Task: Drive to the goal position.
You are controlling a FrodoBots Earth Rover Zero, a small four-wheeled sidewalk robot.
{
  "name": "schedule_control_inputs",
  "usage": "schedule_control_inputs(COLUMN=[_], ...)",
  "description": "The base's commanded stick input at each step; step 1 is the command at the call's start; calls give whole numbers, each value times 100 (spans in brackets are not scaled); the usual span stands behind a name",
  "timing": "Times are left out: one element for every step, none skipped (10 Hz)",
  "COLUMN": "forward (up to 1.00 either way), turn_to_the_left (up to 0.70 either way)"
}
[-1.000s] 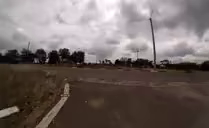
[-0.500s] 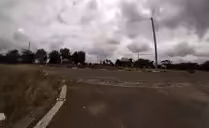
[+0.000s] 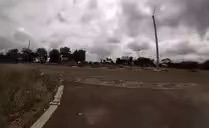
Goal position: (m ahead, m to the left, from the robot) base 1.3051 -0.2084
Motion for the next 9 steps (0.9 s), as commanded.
schedule_control_inputs(forward=[50,50,50,50,50,50,50,50,50], turn_to_the_left=[0,0,0,0,0,0,0,0,0])
